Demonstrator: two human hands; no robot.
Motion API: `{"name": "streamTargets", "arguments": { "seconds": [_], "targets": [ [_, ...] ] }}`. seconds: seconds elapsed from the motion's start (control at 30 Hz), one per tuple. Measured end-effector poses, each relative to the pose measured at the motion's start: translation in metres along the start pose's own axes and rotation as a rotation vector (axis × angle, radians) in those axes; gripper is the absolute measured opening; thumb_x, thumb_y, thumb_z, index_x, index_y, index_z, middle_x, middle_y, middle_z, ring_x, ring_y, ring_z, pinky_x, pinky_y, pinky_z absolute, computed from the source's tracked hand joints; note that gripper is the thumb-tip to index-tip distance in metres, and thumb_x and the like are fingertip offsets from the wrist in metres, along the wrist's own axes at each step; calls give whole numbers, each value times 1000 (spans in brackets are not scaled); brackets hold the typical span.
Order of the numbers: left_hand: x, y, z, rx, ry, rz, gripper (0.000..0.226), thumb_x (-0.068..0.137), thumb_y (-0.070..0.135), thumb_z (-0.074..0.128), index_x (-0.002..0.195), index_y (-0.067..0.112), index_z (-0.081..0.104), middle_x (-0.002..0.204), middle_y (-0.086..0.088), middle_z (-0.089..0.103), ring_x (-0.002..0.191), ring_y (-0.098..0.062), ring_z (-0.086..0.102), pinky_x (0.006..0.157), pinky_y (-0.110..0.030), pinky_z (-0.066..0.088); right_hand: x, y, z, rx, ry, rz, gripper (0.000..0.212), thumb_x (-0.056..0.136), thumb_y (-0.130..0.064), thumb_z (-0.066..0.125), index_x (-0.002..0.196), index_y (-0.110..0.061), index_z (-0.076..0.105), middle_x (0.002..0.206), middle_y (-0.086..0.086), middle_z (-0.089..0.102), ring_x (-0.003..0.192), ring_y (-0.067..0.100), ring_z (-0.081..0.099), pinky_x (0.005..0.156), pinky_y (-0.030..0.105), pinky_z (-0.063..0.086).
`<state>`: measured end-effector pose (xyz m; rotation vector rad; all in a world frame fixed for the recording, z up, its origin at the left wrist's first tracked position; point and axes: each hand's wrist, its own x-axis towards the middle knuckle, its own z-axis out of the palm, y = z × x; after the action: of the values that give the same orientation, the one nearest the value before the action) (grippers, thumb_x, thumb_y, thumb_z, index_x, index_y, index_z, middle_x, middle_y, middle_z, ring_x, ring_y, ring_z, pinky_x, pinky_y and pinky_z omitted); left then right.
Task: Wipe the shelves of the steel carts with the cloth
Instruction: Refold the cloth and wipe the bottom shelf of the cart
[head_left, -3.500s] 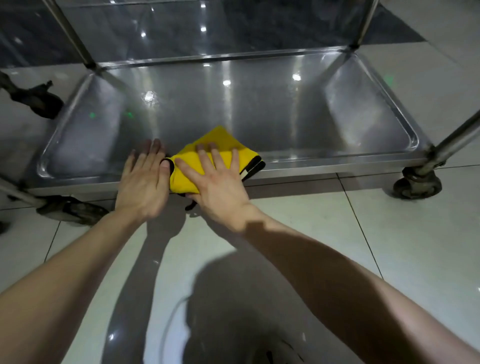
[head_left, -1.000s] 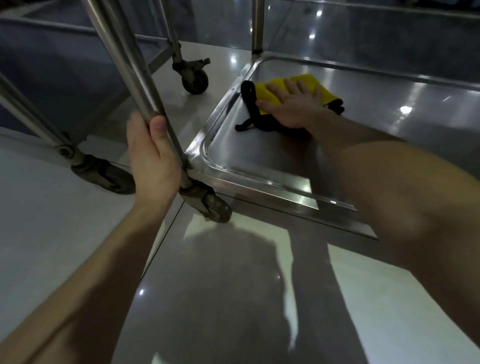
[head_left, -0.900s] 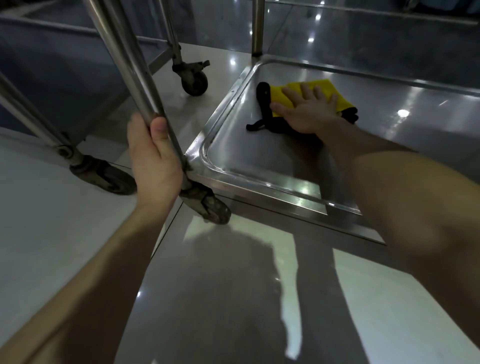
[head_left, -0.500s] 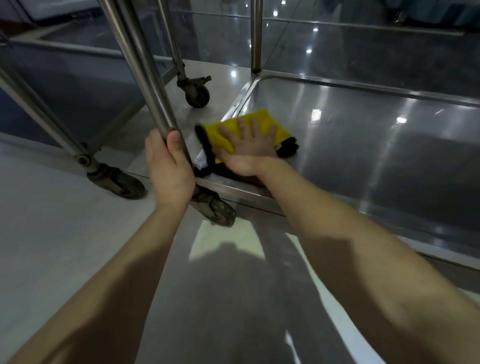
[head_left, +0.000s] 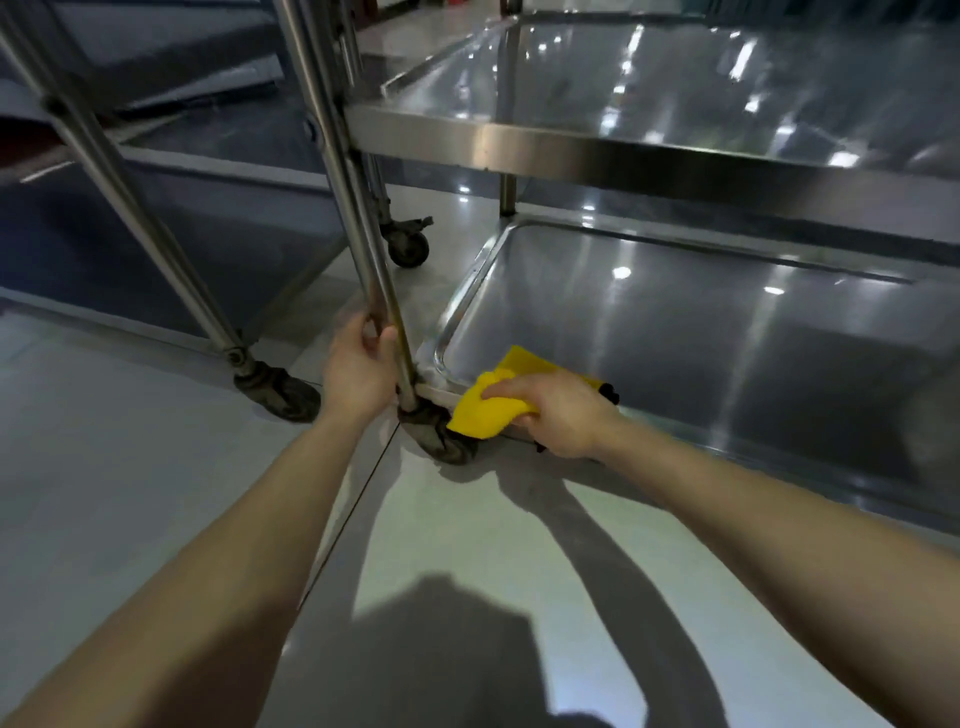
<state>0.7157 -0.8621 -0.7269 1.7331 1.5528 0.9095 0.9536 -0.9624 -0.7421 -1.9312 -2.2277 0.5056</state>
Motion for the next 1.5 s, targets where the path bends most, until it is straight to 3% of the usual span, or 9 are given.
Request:
{"name": "streamTargets", "arguments": {
  "seconds": [0.2,0.37,0.53,0.63,0.77,0.87,1.13,1.3,1.5],
  "targets": [
    [-14,-1,-83,205,-483,39,64,92,-8,64,148,23,58,136,1,63,136,-21,58,101,-30,47,-15,-63,-85,623,-79,128,41,95,-24,82,129,-42,69,116,-17,73,103,-4,68,92,27,51],
    [-33,16,-163,-311,-853,-33,71,84,37,88,150,38,61,154,9,62,145,-13,55,122,-45,39,-13,-140,-129,1291,-301,30,37,95,-20,78,131,-26,71,122,8,75,112,29,74,89,37,62],
    [-63,14,-204,-665,-633,-172,59,83,38,85,137,18,74,144,-16,69,133,-38,66,114,-53,49,-8,-183,-121,1643,-262,31,34,96,-19,69,130,-20,76,131,11,76,119,33,73,95,39,61],
    [-59,22,-210,-560,-370,-260,63,62,47,92,115,14,81,121,-17,78,112,-34,76,101,-52,57,-6,-189,-96,1689,-148,126,32,88,-40,74,109,-18,84,109,4,80,109,29,73,89,34,60],
    [-52,27,-206,-709,-266,-406,61,68,37,95,123,16,78,118,-10,81,106,-30,80,92,-49,62,-8,-190,-85,1634,-172,271,59,94,-51,75,140,-16,69,130,9,77,120,30,74,106,46,57],
    [-52,17,-204,-949,-338,-428,61,81,24,87,138,9,69,132,-13,76,119,-32,76,99,-51,61,-4,-189,-75,1451,-26,400,30,96,-21,78,126,-15,72,106,7,82,88,23,81,67,32,62],
    [-69,32,-206,142,48,129,42,106,30,67,136,37,39,105,-7,73,90,-31,70,78,-46,57,-4,-197,-60,1236,65,463,21,102,-22,73,121,-30,74,114,-7,82,100,17,80,89,40,65],
    [-120,23,-228,219,-32,80,32,111,27,57,125,34,28,80,3,58,56,-22,55,50,-34,42,-42,-201,-60,1147,-65,435,24,107,-18,64,128,-24,73,121,-3,81,107,17,78,91,33,65],
    [-176,22,-240,198,-106,-250,17,101,15,66,109,29,62,82,10,55,68,-18,52,64,-35,38,-85,-248,-62,980,-83,621,15,108,-16,64,119,-20,74,110,1,80,104,27,75,93,47,62]
  ]
}}
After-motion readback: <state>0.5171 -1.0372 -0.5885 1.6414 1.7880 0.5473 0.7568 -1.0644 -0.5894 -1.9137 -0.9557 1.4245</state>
